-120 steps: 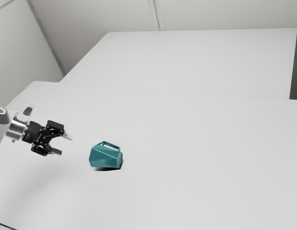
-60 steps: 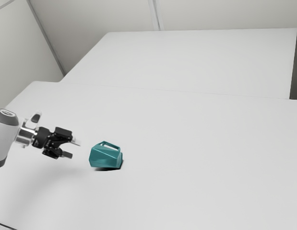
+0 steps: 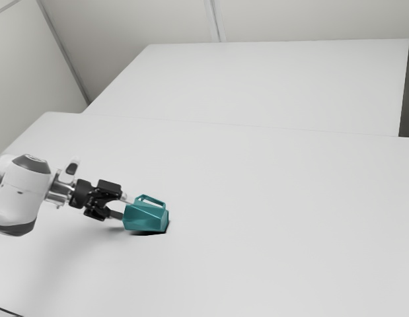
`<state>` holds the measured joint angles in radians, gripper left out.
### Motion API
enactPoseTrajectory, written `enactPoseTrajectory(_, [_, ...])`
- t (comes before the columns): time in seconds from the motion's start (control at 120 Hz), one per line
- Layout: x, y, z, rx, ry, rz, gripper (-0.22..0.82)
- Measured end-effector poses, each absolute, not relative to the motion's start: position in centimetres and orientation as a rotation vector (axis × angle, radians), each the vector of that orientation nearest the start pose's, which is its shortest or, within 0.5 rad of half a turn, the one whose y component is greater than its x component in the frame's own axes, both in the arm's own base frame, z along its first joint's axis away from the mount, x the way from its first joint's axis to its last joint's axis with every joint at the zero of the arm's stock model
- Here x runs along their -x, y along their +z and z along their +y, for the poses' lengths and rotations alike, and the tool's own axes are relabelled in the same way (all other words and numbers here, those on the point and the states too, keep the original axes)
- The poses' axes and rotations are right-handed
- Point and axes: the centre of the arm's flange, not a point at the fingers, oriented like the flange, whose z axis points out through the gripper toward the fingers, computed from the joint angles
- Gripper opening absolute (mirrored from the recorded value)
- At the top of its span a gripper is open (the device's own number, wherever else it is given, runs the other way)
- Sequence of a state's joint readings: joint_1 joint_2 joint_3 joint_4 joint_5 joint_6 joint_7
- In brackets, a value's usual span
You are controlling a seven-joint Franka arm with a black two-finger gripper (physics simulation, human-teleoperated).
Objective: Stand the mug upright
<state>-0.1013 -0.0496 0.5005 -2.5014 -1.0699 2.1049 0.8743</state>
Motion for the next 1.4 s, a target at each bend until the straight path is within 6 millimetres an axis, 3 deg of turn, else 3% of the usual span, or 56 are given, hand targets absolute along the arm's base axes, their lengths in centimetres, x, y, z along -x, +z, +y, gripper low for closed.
enactPoseTrajectory(0.467, [-43.1,28.4,10.8,-2.244,0.298,0.238,0.35])
enactPoseTrajectory(0.767, [-43.6,28.4,9.0,-2.247,0.300,0.180,0.02])
enactPoseTrajectory(0.917, [-43.8,28.7,8.7,-2.251,0.308,0.160,-0.06])
enactPoseTrajectory(1.15, [-44.0,31.2,8.7,-2.234,0.378,0.124,-0.15])
enactPoseTrajectory(1.4, [-45.4,35.3,5.6,-2.352,0.381,-0.077,-0.16])
